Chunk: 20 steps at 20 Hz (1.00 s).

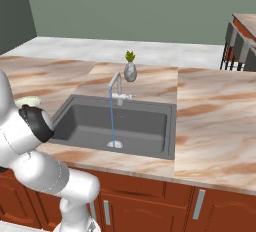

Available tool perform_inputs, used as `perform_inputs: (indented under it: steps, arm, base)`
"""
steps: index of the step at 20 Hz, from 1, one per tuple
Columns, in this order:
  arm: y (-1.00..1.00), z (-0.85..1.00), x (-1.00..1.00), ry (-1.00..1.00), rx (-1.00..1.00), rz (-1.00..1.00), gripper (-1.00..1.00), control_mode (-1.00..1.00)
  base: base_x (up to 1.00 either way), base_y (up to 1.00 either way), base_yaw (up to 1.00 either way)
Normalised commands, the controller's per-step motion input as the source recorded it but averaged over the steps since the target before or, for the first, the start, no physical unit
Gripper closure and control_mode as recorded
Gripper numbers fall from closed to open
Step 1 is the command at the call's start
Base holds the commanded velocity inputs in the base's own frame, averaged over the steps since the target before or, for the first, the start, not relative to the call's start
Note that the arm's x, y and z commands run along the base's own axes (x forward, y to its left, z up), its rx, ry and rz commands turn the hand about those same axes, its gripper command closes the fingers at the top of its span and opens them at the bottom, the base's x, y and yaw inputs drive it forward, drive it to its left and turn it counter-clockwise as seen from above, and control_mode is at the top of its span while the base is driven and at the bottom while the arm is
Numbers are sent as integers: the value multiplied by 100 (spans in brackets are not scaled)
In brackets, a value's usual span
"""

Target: Rinse each bowl for a few seconds and place them down in the sink or on the counter.

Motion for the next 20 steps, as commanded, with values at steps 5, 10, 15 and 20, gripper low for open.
perform_inputs:
  steps: [5,10,15,20]
  arm:
    - [21,-13,0,-4,-2,15,-100,-100]
    - [20,-13,0,-9,-5,15,-100,-100]
    - [19,-15,0,-7,-1,15,-100,-100]
    - [17,-13,0,-3,0,14,-100,-100]
  base:
    - [0,0,0]
    - [0,0,0]
    - [0,0,0]
    - [0,0,0]
